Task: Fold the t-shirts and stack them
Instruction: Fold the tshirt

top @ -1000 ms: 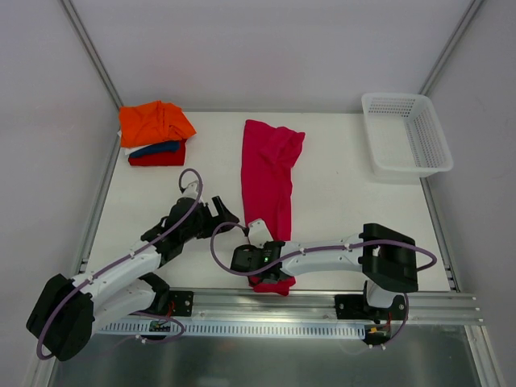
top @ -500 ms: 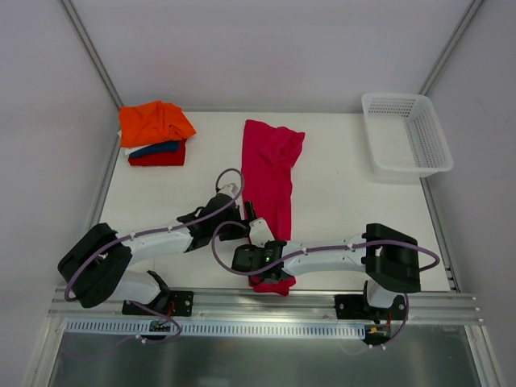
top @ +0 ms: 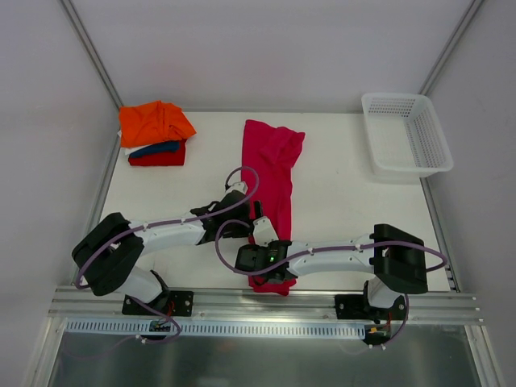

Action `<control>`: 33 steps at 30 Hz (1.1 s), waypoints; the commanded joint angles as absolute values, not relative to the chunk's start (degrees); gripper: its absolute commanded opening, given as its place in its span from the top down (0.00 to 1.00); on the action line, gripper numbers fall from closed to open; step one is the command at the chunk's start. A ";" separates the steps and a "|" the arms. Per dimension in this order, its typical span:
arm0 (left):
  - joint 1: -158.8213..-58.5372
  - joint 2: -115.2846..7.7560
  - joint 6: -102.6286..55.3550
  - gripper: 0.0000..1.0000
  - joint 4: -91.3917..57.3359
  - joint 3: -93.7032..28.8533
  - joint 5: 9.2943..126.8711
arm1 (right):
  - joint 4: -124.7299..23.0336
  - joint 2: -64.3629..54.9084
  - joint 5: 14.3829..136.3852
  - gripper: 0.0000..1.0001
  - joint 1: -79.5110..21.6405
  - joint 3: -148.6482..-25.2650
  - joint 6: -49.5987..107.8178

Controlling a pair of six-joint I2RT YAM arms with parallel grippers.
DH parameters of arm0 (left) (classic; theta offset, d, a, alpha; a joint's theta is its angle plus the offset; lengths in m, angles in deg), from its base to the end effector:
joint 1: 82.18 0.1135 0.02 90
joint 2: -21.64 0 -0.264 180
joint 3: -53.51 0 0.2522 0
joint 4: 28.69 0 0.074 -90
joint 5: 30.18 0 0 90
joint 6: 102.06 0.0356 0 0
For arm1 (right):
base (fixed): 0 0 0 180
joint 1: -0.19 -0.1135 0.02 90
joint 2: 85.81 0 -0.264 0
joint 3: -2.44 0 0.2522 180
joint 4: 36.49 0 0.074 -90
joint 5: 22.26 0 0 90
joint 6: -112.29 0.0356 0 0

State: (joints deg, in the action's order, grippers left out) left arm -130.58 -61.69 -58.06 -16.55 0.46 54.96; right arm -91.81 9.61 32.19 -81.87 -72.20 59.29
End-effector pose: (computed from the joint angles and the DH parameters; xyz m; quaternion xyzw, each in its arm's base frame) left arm 0.1934 -0.2133 0.1747 0.0020 0.9144 -0.2694 0.3023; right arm 0.0627 0.2997 0.1869 -0.3281 0.8873 -0.0544 0.3196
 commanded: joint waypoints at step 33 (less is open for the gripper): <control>-126.74 -48.76 -56.00 0.08 -11.67 6.78 52.35 | -110.54 -0.46 26.35 0.71 -80.84 -62.74 76.78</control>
State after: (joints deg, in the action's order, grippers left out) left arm -127.78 -51.22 -57.42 -12.22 5.55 53.21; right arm -105.37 1.74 28.78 -81.00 -62.52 72.73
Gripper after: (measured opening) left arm 0.920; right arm 0.285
